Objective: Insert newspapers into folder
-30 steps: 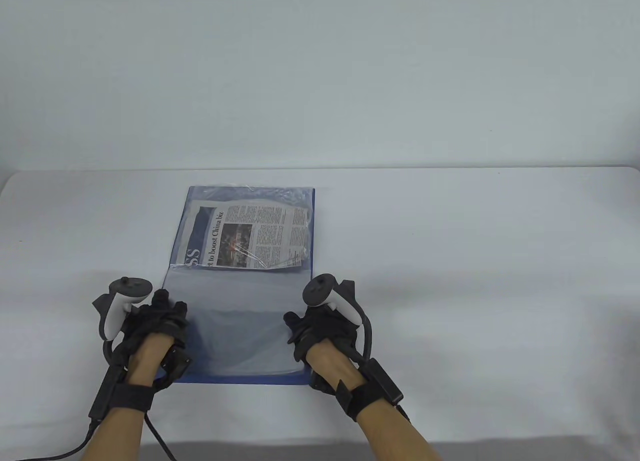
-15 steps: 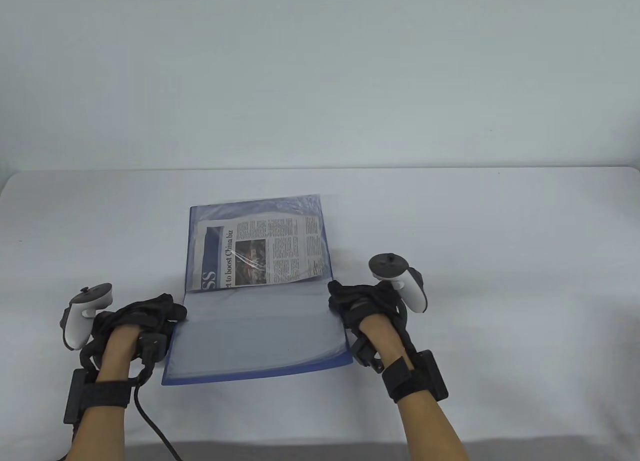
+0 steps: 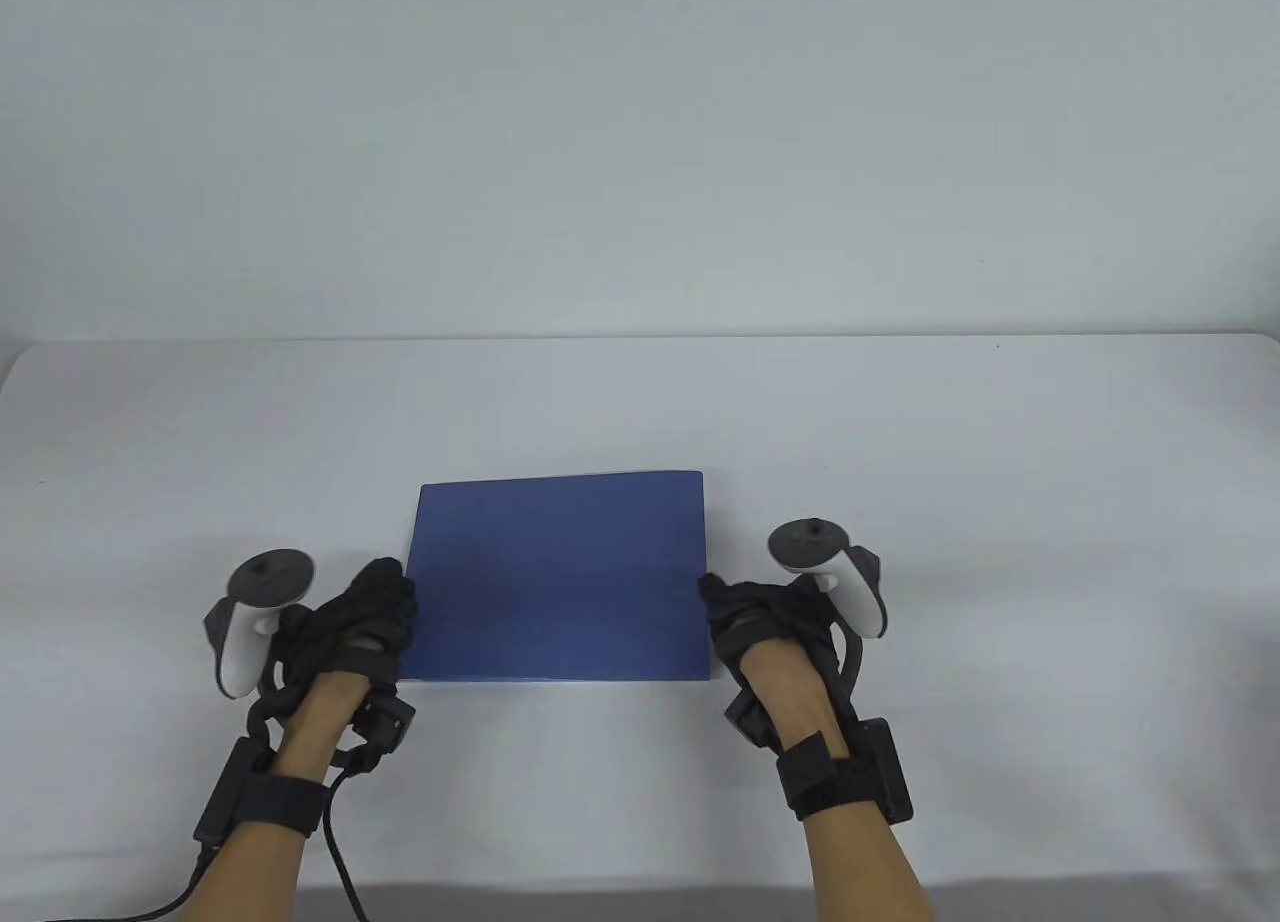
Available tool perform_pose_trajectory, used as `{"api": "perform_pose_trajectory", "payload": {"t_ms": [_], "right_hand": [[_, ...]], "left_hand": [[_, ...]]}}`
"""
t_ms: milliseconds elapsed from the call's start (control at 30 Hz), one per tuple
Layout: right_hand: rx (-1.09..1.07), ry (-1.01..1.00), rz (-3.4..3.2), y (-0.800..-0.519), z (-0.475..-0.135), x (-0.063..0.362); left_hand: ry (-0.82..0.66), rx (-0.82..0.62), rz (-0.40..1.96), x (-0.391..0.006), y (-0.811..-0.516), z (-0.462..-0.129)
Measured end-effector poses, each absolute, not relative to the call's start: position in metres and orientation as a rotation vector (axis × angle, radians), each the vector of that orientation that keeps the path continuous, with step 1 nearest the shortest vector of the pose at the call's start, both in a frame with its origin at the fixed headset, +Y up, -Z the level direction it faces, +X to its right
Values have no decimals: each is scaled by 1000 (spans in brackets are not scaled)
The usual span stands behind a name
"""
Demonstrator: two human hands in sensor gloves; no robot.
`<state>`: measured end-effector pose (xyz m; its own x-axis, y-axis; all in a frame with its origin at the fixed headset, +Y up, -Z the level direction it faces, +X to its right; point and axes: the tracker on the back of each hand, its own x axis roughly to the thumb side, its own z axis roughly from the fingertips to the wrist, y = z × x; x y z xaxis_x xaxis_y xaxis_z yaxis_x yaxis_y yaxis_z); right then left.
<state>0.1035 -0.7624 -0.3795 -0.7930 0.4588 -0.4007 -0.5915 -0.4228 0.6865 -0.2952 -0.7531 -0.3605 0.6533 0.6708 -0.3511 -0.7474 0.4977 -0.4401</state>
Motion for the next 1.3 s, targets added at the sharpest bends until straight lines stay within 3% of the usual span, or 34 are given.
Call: {"api": "perform_pose_trajectory", "payload": {"t_ms": [67, 133, 233, 267, 367, 433, 567, 667, 767, 867, 1100, 1300], "right_hand": [[-147, 1194, 2245, -765, -378, 87], [-136, 1125, 2210, -762, -379, 82], [-223, 943, 2038, -747, -372, 92], [-220, 846, 1958, -737, -370, 96], [-112, 694, 1899, -711, -369, 101], [31, 583, 1814, -700, -371, 102], [111, 189, 1582, -700, -374, 105], [162, 336, 1862, -711, -380, 97], [221, 467, 1826, -721, -380, 82], [189, 364, 1611, -726, -377, 75], [100, 442, 1606, -743, -386, 90], [87, 447, 1816, -748, -394, 85]], "left_hand": [[7, -859, 619, -262, -762, -360], [-47, -993, 415, -238, -770, -353], [-68, -894, 141, -212, -780, -345], [-59, -856, 110, -209, -774, -347], [34, -568, 149, -211, -760, -349], [86, -476, 134, -219, -750, -352], [149, -193, 629, -247, -722, -345], [20, -55, 958, -253, -703, -339], [-131, -27, 1143, -259, -687, -342], [-189, -125, 1277, -262, -692, -345], [23, -338, 1486, -278, -741, -349], [161, -441, 1218, -280, -749, -355]]}}
